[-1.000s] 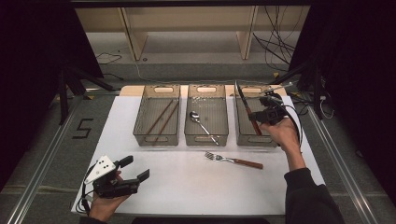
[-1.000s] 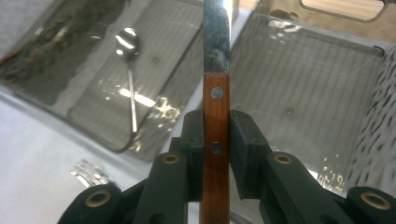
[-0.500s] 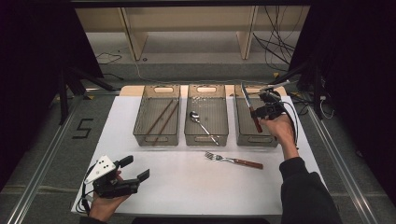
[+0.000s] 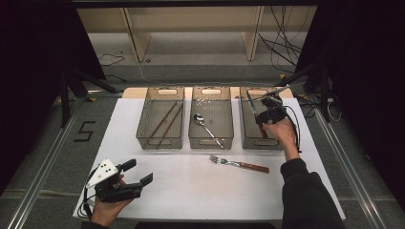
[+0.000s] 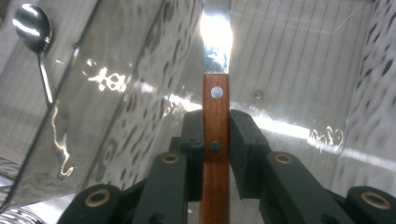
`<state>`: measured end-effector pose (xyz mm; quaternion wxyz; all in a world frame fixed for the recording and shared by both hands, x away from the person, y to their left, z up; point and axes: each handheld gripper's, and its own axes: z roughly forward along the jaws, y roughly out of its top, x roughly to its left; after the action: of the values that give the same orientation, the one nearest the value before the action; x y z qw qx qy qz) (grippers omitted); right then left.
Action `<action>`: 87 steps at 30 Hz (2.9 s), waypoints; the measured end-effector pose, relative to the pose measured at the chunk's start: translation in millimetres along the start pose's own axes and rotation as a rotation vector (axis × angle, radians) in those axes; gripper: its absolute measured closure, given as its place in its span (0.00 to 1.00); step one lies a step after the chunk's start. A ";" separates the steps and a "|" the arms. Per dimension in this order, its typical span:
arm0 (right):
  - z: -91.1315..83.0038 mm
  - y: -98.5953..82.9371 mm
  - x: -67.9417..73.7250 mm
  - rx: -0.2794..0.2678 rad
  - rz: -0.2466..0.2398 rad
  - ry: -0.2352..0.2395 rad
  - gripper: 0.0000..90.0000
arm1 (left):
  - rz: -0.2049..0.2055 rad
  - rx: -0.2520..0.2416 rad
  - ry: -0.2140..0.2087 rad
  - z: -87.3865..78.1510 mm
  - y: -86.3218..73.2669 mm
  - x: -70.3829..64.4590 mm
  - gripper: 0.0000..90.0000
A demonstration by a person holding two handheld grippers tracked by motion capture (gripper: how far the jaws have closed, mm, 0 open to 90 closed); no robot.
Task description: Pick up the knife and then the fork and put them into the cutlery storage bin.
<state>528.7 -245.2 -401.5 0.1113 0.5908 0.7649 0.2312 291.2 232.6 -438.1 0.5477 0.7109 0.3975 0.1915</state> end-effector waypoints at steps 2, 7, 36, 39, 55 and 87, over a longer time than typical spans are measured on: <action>3.0 -1.3 -0.8 0.006 -0.004 -0.003 0.85 | 0.001 0.001 0.000 0.0 0.0 0.0 0.18; 7.9 -2.0 -1.1 0.012 0.004 -0.020 0.85 | 0.005 0.005 -0.001 0.1 0.2 0.0 0.18; -37.9 -20.1 24.3 -0.127 -0.150 0.173 0.44 | 0.007 0.007 -0.001 0.8 -0.1 -0.9 0.18; -42.7 -25.2 27.1 -0.146 -0.164 0.180 0.43 | 0.008 0.009 -0.001 0.9 -0.2 -0.8 0.18; -58.8 -48.6 41.6 -0.233 -0.208 0.241 0.36 | 0.008 0.005 -0.001 0.6 -0.3 -0.8 0.18; -44.4 -87.5 58.0 -0.146 -0.397 0.288 0.35 | 0.013 0.007 -0.003 -0.2 -0.6 -0.8 0.18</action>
<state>418.4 -216.7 -399.5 0.0867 0.3806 0.8550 0.3414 290.4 232.2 -438.4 0.5444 0.7157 0.3928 0.1927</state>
